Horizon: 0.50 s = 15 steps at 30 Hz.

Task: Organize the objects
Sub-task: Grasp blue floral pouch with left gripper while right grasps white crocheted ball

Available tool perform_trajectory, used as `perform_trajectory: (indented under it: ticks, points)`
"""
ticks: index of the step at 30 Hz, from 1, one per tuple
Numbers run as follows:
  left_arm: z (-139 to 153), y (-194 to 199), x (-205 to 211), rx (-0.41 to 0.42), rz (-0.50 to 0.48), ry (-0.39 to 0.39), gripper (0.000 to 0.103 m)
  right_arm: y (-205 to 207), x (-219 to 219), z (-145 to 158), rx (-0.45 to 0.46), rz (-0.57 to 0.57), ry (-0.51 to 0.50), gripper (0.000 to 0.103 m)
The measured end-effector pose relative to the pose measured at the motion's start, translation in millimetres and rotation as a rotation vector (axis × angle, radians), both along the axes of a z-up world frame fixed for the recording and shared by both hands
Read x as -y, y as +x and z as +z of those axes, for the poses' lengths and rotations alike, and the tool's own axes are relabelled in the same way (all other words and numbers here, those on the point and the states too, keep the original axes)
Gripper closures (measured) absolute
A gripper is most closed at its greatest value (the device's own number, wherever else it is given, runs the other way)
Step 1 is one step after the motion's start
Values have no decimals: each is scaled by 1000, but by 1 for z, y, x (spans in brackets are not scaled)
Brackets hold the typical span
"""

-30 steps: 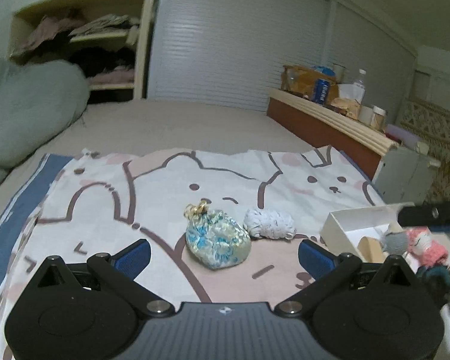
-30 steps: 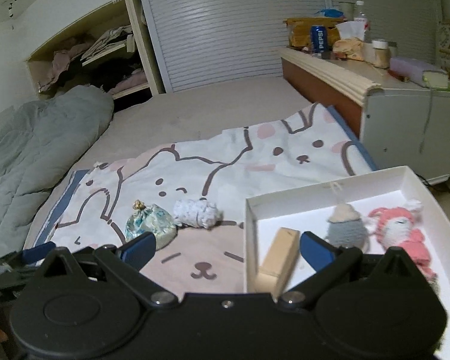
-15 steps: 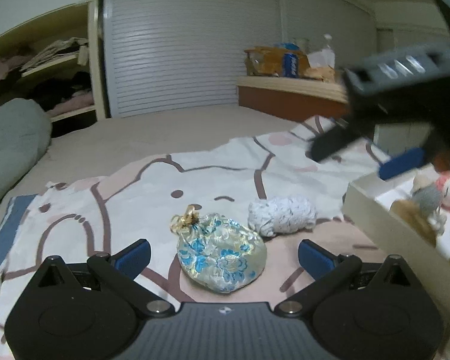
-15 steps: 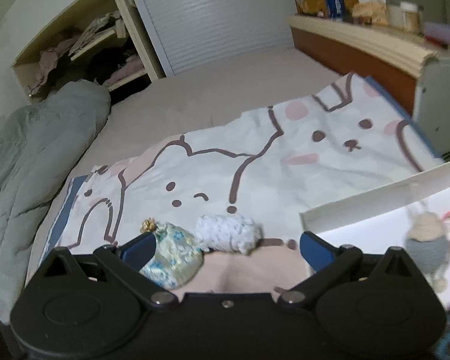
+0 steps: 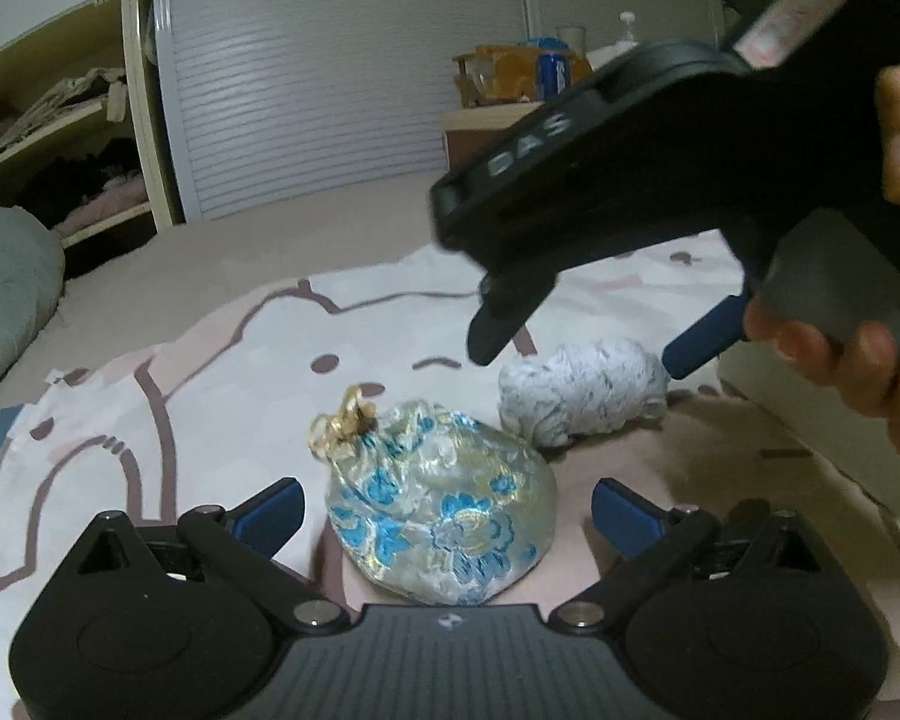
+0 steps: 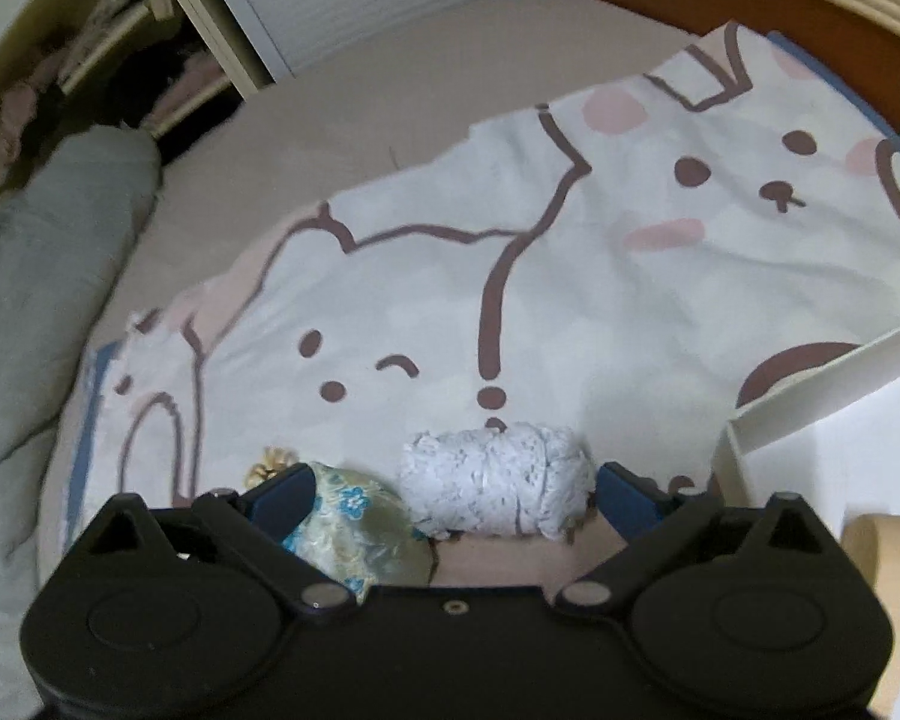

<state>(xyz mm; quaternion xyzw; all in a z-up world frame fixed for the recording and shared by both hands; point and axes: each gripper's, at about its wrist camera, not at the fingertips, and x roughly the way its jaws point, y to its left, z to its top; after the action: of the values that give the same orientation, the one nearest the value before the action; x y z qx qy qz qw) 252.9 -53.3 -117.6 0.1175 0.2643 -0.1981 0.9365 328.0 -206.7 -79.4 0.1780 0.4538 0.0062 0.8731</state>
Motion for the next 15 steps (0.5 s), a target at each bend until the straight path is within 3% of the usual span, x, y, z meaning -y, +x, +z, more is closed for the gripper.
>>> perform_trajectory:
  ticks: [6,15]
  points:
    - [-13,3,5,13,20,32,5,10,-9,-11,-20,-8,-96,11]
    - [-17,14,5,0,53,1,9,20,-13,-20,-50,-20,-163,21]
